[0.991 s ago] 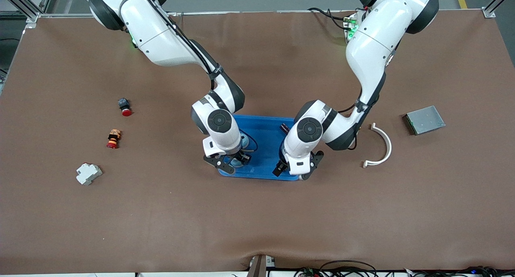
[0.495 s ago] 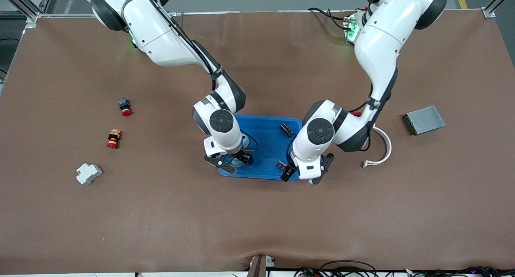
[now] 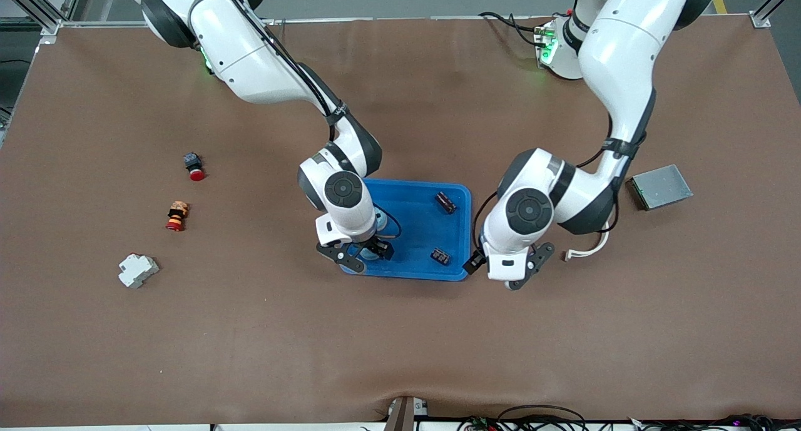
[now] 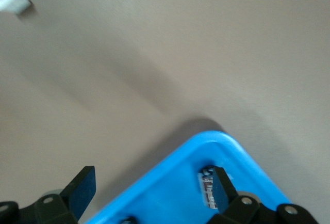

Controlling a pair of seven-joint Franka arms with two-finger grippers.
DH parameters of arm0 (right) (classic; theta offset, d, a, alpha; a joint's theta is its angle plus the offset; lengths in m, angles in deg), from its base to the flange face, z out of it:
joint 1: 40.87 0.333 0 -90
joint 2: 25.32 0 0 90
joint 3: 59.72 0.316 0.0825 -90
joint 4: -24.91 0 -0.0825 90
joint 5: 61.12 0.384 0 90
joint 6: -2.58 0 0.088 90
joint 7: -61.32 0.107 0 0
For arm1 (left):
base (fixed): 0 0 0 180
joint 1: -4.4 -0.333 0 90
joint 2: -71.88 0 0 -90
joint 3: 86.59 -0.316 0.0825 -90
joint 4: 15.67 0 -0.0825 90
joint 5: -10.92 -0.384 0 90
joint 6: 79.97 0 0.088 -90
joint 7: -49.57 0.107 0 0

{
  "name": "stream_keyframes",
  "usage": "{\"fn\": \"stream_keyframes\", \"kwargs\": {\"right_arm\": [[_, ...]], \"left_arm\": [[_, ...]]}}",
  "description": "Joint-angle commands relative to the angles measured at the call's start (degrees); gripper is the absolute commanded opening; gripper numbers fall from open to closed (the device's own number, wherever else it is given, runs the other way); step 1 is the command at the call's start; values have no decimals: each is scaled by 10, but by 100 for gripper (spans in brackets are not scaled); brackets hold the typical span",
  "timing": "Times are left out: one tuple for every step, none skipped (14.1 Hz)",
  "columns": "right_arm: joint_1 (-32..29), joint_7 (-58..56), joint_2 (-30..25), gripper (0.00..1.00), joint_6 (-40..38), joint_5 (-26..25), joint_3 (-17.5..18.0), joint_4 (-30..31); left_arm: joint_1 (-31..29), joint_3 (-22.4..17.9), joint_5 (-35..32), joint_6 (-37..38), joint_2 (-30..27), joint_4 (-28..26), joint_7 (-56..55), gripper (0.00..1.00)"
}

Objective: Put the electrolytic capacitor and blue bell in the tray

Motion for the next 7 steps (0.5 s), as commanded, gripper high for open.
{"fn": "stream_keyframes", "kwargs": {"right_arm": [[-11,7,-20,100,-38,-5,5,-7],[-25,6,-25,100,-62,-5,9,-10],[-33,1,-32,100,-79,-4,14,-19],[-48,-4,-37,100,-92,-1,22,-29],[-64,-12,-43,100,-107,4,32,-37],[-79,-32,-47,100,-122,5,38,-43],[-95,-67,-58,100,-136,6,39,-44]], "left_arm": [[-25,5,-1,41,-29,-15,60,100],[-32,5,0,48,-36,-19,73,100],[-41,5,0,48,-43,-29,94,100],[-54,6,1,48,-58,-45,123,100],[-66,7,2,48,-75,-66,155,100],[-79,12,4,49,-91,-87,189,100],[-96,16,8,49,-105,-108,227,100]]}}
